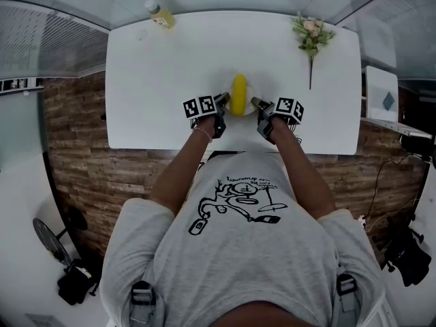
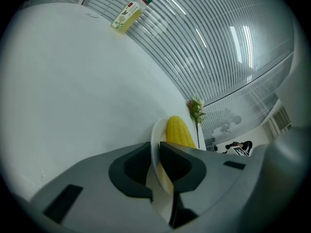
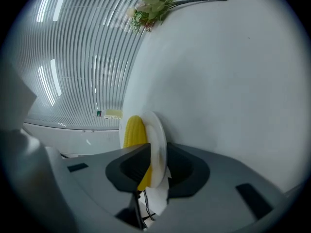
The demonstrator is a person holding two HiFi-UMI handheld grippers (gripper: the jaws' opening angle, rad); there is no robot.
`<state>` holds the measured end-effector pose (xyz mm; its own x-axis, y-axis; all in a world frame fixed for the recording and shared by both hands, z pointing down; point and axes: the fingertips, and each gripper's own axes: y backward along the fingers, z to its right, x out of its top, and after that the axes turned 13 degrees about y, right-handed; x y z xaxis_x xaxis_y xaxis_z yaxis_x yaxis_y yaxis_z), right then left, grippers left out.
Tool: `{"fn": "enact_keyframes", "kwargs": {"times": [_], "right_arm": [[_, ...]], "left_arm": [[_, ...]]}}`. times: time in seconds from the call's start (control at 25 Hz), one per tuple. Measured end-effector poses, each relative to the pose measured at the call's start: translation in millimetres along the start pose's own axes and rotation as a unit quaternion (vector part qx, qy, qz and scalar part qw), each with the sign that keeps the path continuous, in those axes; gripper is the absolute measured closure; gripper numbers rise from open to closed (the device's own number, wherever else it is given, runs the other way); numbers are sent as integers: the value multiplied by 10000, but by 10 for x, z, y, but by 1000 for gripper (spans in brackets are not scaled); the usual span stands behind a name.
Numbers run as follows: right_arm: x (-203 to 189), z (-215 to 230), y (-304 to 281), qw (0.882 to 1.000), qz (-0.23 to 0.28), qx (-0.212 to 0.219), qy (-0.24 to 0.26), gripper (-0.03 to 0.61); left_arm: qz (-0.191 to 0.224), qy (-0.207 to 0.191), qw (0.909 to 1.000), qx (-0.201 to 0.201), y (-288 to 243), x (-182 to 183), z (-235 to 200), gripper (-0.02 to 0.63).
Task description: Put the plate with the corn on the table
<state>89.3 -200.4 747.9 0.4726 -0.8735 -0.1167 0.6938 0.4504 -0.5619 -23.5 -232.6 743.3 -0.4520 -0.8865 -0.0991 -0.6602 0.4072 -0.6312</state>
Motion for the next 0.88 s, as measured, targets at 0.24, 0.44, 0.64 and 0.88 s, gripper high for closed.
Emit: {"fn": "enact_keyframes", "kwargs": {"times": [0.24, 0.44, 0.64, 0.88], "right_arm": [[-7, 118, 122, 9996, 29, -264, 127, 503], [-15, 157, 129, 9995, 28, -290, 128, 525], [-15, 178, 121, 9994, 75, -324, 91, 540], [14, 167, 118, 9990, 137, -355, 236, 546]], "left_arm": [[64, -100, 9999, 77, 11, 20, -19, 548], [-27, -267, 9994, 214, 5, 2, 6, 546], [-87, -291, 9994, 188, 6, -13, 42, 526], [-3, -294, 9993, 224, 53, 26, 30, 480]]}}
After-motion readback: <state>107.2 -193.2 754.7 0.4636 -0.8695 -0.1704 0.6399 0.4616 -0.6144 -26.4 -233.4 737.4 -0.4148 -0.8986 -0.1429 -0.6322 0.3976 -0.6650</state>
